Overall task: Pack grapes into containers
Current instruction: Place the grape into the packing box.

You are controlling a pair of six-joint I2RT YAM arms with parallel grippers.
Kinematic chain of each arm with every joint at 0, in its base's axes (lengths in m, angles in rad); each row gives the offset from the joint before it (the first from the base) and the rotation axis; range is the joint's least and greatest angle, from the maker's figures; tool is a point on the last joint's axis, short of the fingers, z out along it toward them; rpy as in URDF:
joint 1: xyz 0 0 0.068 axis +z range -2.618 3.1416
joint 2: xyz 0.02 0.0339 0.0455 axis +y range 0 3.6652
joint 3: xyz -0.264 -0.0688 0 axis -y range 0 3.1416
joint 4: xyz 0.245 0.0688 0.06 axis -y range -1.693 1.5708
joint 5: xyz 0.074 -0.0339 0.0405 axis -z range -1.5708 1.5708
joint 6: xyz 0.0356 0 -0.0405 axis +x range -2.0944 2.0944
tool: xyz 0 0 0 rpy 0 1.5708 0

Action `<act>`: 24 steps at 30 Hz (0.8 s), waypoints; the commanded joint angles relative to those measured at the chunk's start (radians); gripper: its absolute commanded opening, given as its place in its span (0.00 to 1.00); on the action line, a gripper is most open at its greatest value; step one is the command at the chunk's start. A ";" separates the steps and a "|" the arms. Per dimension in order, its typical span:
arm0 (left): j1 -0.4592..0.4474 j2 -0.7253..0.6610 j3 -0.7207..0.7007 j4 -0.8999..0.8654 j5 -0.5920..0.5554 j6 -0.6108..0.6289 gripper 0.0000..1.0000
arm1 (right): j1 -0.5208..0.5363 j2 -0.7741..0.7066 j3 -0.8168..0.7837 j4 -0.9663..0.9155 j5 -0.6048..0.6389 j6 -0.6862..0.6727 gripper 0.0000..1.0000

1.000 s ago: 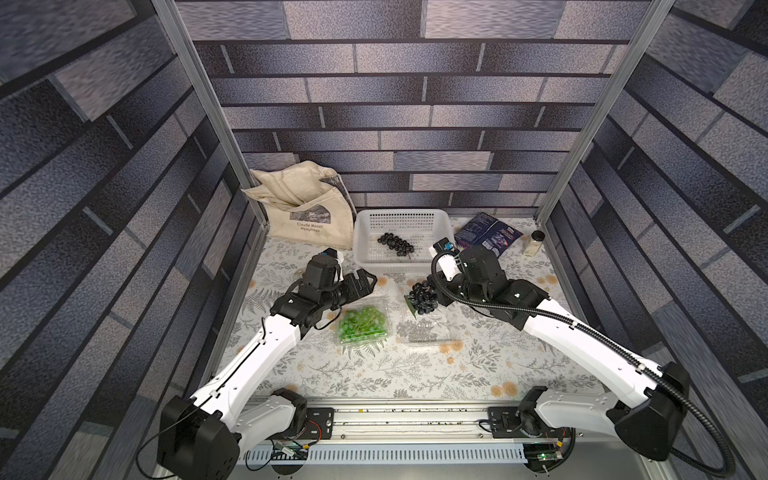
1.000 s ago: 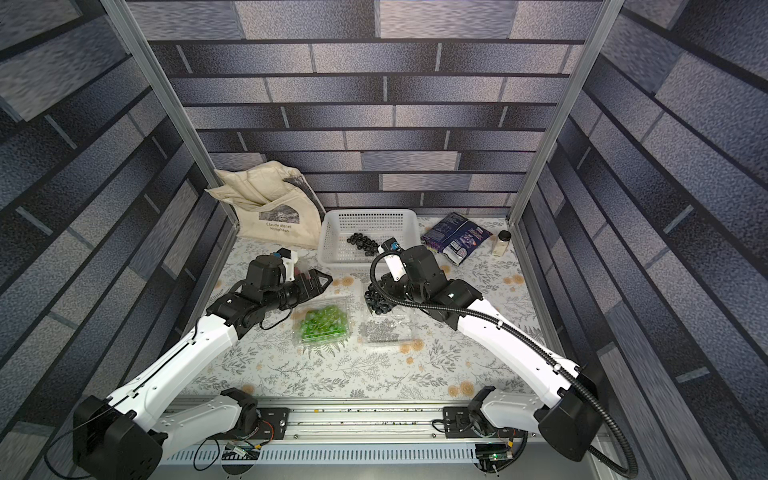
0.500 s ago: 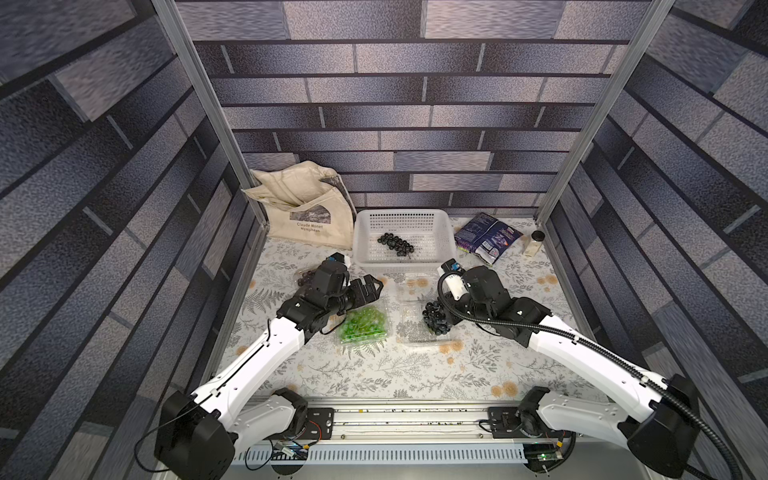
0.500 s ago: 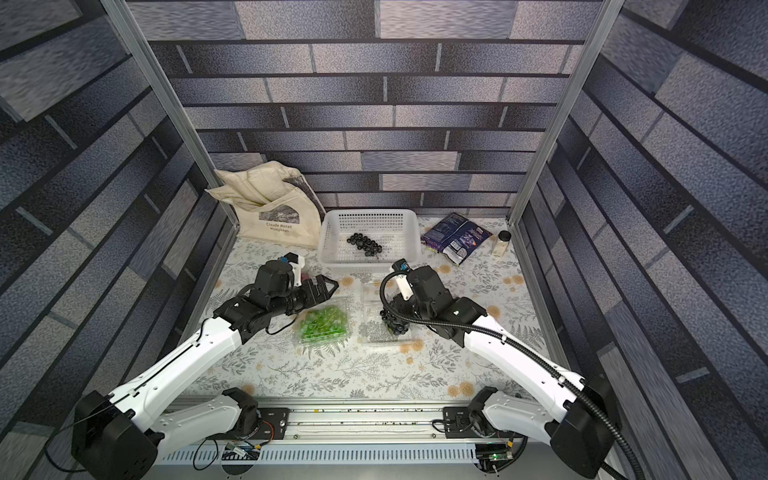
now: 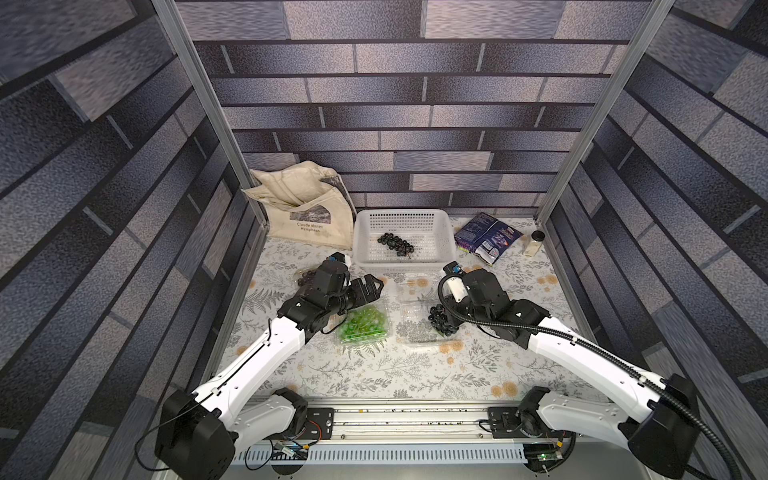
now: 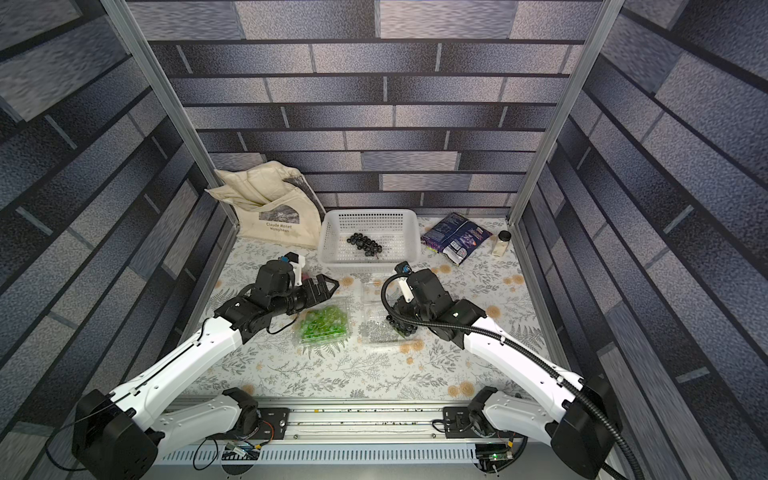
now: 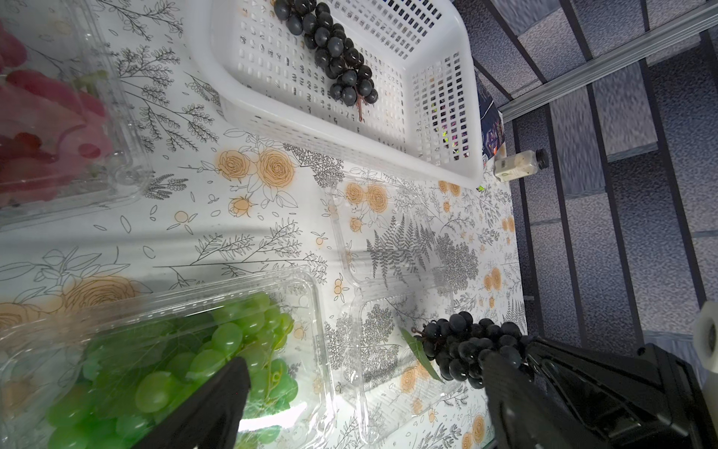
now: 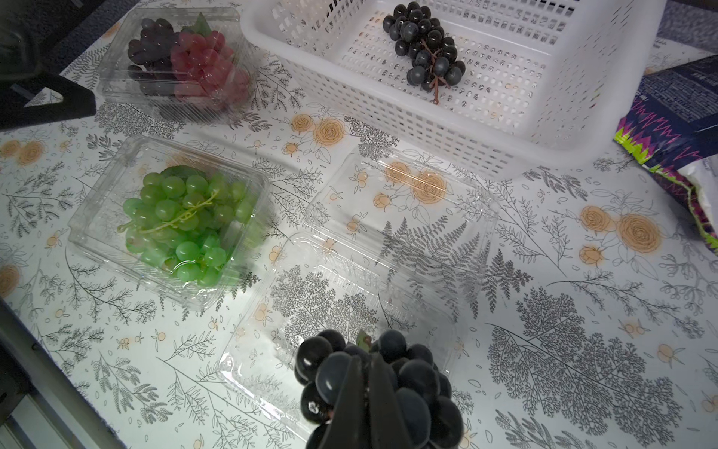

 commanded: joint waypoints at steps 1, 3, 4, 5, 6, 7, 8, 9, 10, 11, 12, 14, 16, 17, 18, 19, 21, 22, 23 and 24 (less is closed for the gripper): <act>-0.005 0.005 -0.022 0.011 -0.012 -0.005 0.96 | 0.008 0.040 -0.029 0.036 0.009 0.020 0.00; -0.005 0.002 -0.026 0.008 -0.012 -0.004 0.97 | 0.009 0.068 -0.048 0.076 -0.002 0.032 0.00; -0.005 0.000 -0.029 0.006 -0.012 -0.003 0.97 | 0.009 0.078 -0.054 0.093 -0.009 0.038 0.00; -0.005 -0.004 -0.031 0.005 -0.012 -0.003 0.97 | 0.010 0.093 -0.058 0.111 -0.018 0.047 0.00; -0.004 -0.006 -0.034 0.002 -0.013 -0.003 0.97 | 0.010 0.105 -0.063 0.126 -0.022 0.053 0.00; -0.005 -0.009 -0.035 0.001 -0.013 -0.002 0.97 | 0.014 0.115 -0.063 0.137 -0.025 0.056 0.00; -0.004 -0.013 -0.037 -0.002 -0.014 -0.001 0.97 | 0.019 0.125 -0.063 0.145 -0.025 0.058 0.00; -0.004 -0.015 -0.039 -0.004 -0.014 0.000 0.97 | 0.021 0.133 -0.058 0.148 -0.025 0.058 0.00; -0.002 -0.018 -0.041 -0.006 -0.015 0.001 0.97 | 0.023 0.138 -0.056 0.148 -0.020 0.059 0.00; -0.001 -0.020 -0.043 -0.005 -0.015 0.002 0.97 | 0.025 0.141 -0.051 0.146 -0.019 0.058 0.00; 0.001 -0.022 -0.046 -0.006 -0.014 0.003 0.97 | 0.024 0.140 -0.048 0.145 -0.019 0.059 0.00; 0.004 -0.026 -0.050 -0.003 -0.012 0.003 0.97 | 0.029 0.138 -0.042 0.144 -0.027 0.060 0.00; 0.009 -0.028 -0.055 -0.001 -0.011 0.003 0.97 | 0.034 0.132 -0.032 0.142 -0.039 0.063 0.00; 0.010 -0.028 -0.056 0.000 -0.009 0.001 0.97 | 0.038 0.127 -0.025 0.142 -0.047 0.067 0.00; 0.012 -0.028 -0.057 0.000 -0.007 0.001 0.97 | 0.044 0.121 -0.019 0.146 -0.054 0.071 0.00; 0.013 -0.028 -0.059 0.005 -0.008 0.001 0.97 | 0.049 0.115 -0.015 0.148 -0.063 0.077 0.00; 0.014 -0.028 -0.059 0.007 -0.003 0.001 0.97 | 0.059 0.107 0.003 0.152 -0.084 0.090 0.00; 0.015 -0.028 -0.059 0.007 -0.003 0.002 0.97 | 0.067 0.104 0.010 0.156 -0.093 0.098 0.00; 0.015 -0.031 -0.058 0.008 -0.002 0.001 0.97 | 0.076 0.104 0.018 0.162 -0.106 0.102 0.00; 0.016 -0.031 -0.059 0.008 -0.001 0.001 0.97 | 0.084 0.104 0.026 0.164 -0.111 0.106 0.00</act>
